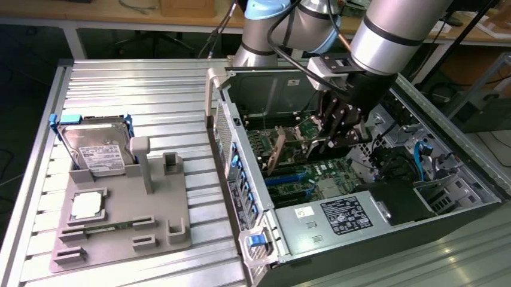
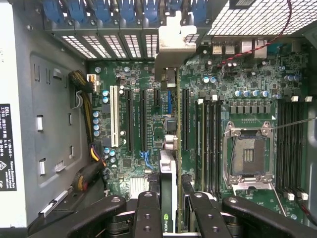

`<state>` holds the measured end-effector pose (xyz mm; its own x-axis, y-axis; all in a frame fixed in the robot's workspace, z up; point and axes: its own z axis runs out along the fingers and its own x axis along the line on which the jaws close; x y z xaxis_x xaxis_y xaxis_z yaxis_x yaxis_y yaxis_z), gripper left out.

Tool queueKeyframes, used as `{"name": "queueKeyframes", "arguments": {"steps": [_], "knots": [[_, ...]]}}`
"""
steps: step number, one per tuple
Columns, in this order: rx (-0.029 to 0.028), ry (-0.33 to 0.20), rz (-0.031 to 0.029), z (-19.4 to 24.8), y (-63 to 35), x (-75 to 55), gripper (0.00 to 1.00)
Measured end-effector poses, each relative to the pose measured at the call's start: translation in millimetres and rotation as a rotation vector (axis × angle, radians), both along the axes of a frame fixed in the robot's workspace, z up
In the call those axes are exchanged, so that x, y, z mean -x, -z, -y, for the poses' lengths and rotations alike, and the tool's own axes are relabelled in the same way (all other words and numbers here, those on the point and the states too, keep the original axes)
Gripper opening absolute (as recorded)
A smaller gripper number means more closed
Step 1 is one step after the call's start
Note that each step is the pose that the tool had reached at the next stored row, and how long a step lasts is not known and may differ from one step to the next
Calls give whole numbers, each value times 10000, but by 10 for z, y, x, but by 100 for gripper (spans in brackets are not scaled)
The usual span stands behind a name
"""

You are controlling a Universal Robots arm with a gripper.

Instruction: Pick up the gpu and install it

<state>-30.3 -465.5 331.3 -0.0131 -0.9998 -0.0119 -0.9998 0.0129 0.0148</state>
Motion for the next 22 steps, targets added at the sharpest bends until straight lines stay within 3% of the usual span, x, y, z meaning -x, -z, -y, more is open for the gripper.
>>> {"name": "queueKeyframes", "arguments": {"steps": [22], "knots": [[1,0,0,0,64,0,27]]}}
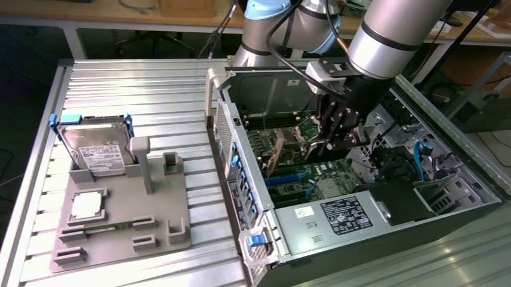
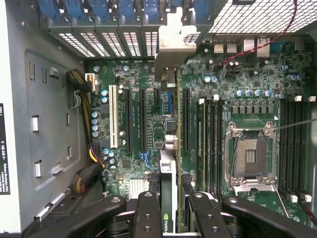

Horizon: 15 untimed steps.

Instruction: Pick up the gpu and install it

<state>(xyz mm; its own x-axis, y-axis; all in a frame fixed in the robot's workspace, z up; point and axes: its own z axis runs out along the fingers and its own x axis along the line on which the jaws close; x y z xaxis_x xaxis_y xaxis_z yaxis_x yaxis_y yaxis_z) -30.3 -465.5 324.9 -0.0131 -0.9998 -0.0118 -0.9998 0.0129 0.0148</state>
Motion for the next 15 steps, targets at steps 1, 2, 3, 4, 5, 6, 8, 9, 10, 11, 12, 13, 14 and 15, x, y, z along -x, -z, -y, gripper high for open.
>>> {"name": "queueKeyframes", "arguments": {"steps": [1,2,3,4,5,6,8,9,10,11,12,13,14,15], "knots": [[0,-1,0,0,3,0,27],[-1,0,0,0,6,0,27],[0,0,0,0,8,0,27],[0,0,0,0,11,0,27],[0,-1,0,0,14,0,27],[0,0,0,0,16,0,27],[0,0,0,0,21,0,27],[0,0,0,0,24,0,27],[0,0,0,0,26,0,27],[-1,0,0,0,29,0,27],[0,0,0,0,31,0,27],[0,0,0,0,33,0,27],[0,0,0,0,35,0,27],[1,0,0,0,36,0,27]]}}
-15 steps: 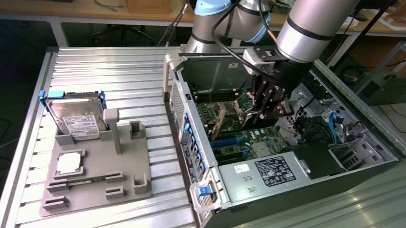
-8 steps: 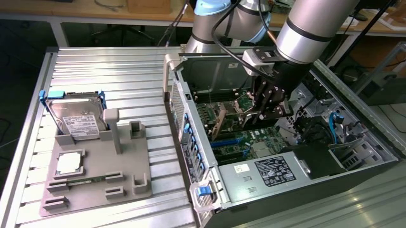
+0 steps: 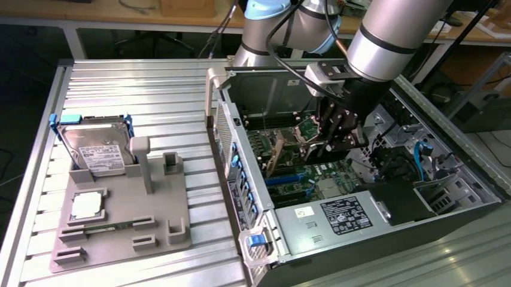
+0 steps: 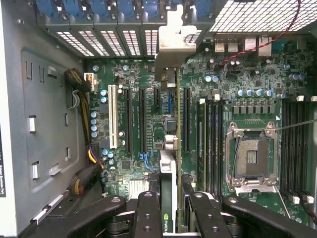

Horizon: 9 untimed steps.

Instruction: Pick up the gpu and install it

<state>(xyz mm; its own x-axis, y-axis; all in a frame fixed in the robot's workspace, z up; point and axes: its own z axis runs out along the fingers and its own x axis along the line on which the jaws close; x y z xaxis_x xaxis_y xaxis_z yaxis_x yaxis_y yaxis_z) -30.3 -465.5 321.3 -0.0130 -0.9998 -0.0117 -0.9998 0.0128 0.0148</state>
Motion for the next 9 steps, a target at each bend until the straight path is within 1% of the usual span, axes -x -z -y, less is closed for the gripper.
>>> {"name": "queueKeyframes", "arguments": {"steps": [7,8,9], "knots": [[-1,0,1,0,15,0,27],[-1,0,2,0,70,0,27],[-2,0,2,0,73,0,27]]}}
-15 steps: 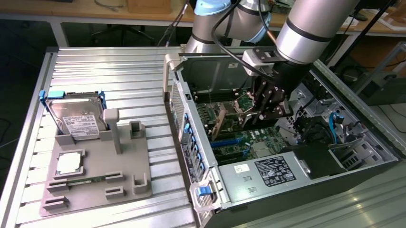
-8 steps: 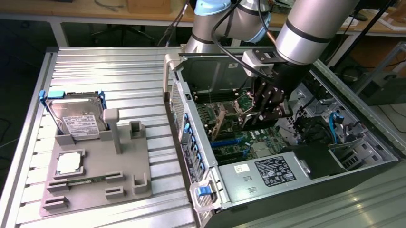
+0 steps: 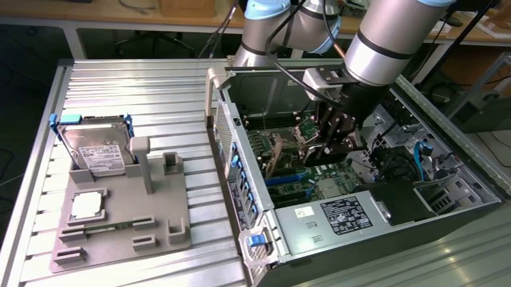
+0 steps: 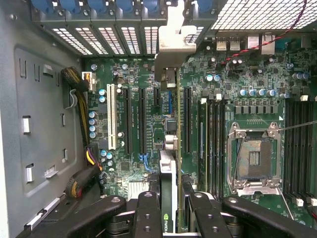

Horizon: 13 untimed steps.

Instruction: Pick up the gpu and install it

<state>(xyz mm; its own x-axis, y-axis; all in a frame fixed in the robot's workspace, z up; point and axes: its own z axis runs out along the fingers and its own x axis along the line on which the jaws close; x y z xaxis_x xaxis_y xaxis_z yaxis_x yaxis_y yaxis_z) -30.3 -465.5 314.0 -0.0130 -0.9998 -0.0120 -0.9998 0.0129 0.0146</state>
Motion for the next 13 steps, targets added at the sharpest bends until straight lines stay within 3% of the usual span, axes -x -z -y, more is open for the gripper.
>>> {"name": "queueKeyframes", "arguments": {"steps": [13], "knots": [[0,0,1,0,17,21,27]]}}
